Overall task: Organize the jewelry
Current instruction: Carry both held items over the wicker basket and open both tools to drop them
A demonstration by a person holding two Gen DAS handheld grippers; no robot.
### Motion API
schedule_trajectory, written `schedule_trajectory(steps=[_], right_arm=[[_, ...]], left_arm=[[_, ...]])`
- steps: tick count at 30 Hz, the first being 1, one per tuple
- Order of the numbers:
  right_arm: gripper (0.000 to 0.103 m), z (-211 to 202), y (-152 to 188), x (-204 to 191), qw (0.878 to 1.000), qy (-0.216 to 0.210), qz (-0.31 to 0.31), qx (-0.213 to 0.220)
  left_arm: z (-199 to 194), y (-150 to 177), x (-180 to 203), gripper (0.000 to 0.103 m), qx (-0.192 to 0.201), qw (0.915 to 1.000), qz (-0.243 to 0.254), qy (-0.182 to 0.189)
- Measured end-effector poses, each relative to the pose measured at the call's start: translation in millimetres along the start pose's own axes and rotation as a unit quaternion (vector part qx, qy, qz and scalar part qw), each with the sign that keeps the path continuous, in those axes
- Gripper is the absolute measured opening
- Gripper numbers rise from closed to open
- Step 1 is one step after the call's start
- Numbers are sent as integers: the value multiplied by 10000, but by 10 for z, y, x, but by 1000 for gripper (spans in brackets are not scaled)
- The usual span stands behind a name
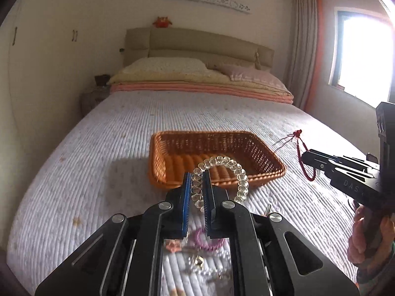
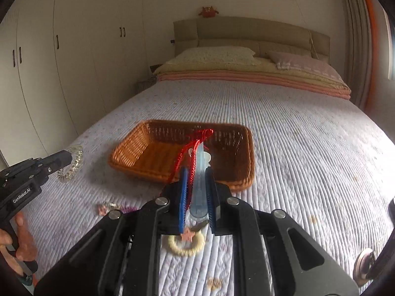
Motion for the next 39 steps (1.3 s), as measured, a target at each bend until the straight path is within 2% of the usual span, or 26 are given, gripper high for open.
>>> schedule_trajectory(steps=[3,7,14,25,33,39], right_arm=[[12,352,-224,-4,9998,-139,43,-119],[12,876,-321,60,9983,-437,194,-344],[12,1417,-159,170,9969,-366,198,-674],[12,1577,4,227,9953,-378,238,-861],[12,1775,81,320,9894,-495,535,-1255],[13,1789,104,311,9875,-466,484,-1425]], left_arm=[[409,-173,28,8,-141,9999,20,54],[962,-199,-9,8,-451,9990,-54,40],[1491,-48,-106,8,-802,9967,-79,-24],[1633,112,-56,8,-918,9958,6,1],[1714,149,-63,8,-1067,9943,38,-52],[1789,190,-66,10,-1211,9925,77,-118]])
Point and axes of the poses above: each gripper's, at about its wrist camera, not at the fingertips, and z roughly the way its jaws point, x to its right, y to its underside, the point moved 9 cm from there along z, roughly the way its jaws point, and after that the axes turned 1 degree about x, right-handed, at the moved point
